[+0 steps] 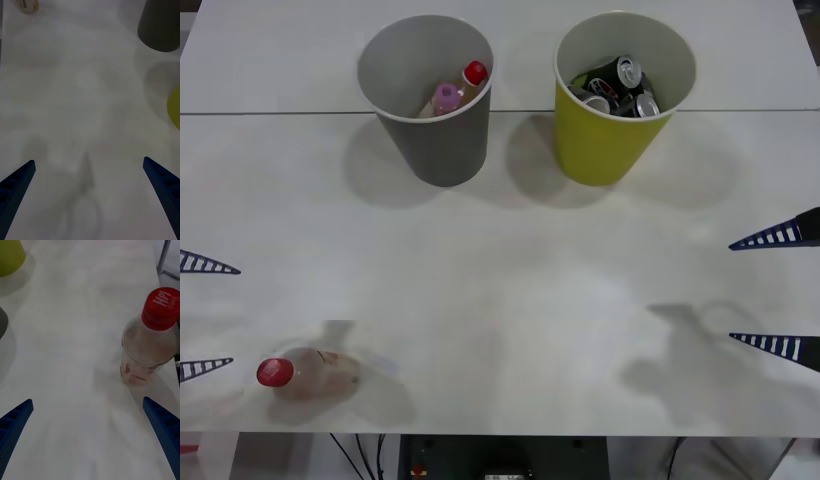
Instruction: Put the can into the green bin and the plastic bottle into the gray bin
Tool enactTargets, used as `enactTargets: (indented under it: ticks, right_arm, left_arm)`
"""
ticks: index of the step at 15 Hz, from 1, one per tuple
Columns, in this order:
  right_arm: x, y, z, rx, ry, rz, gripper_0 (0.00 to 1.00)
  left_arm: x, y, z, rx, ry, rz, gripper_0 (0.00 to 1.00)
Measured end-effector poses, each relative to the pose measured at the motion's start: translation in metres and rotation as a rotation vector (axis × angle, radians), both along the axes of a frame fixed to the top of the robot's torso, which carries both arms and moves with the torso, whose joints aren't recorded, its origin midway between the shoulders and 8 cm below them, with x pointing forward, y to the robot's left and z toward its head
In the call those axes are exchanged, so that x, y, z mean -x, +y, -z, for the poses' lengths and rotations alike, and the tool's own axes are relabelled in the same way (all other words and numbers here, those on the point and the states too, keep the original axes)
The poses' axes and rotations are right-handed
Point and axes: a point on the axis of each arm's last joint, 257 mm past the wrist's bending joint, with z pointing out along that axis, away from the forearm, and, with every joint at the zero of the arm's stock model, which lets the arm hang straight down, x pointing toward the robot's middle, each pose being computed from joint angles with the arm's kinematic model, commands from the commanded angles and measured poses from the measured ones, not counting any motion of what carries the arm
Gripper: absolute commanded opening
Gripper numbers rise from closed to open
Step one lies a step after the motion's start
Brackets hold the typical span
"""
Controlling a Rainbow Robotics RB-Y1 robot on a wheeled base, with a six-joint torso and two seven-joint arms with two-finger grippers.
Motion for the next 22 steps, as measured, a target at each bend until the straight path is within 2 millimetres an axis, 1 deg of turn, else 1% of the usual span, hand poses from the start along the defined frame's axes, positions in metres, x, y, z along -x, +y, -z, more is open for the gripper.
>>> enactTargets:
  ticks: [2,4,7,10,14,22]
  right_arm:
    - [0.0,0.0,0.0,0.0,0.0,0.0,1.0]
    - [0.0,0.0,0.0,0.0,0.0,0.0,1.0]
    - [0.0,0.0,0.0,0.0,0.0,0.0,1.0]
    - [0.0,0.0,0.0,0.0,0.0,0.0,1.0]
    - [0.0,0.0,0.0,0.0,0.0,0.0,1.0]
    - [0.0,0.0,0.0,0.0,0.0,0.0,1.0]
  left_arm:
    - [0.01,0.004,0.016,0.045,0.013,0.012,1.0]
    - [0.02,0.003,0.031,0.091,0.02,0.021,1.0]
    - [0.037,-0.001,0.055,0.148,0.031,0.032,1.0]
    - [0.048,-0.006,0.073,0.185,0.035,0.046,1.0]
    - [0.051,-0.02,0.085,0.29,0.06,0.036,1.0]
    - [0.04,-0.062,0.087,0.45,0.059,0.017,1.0]
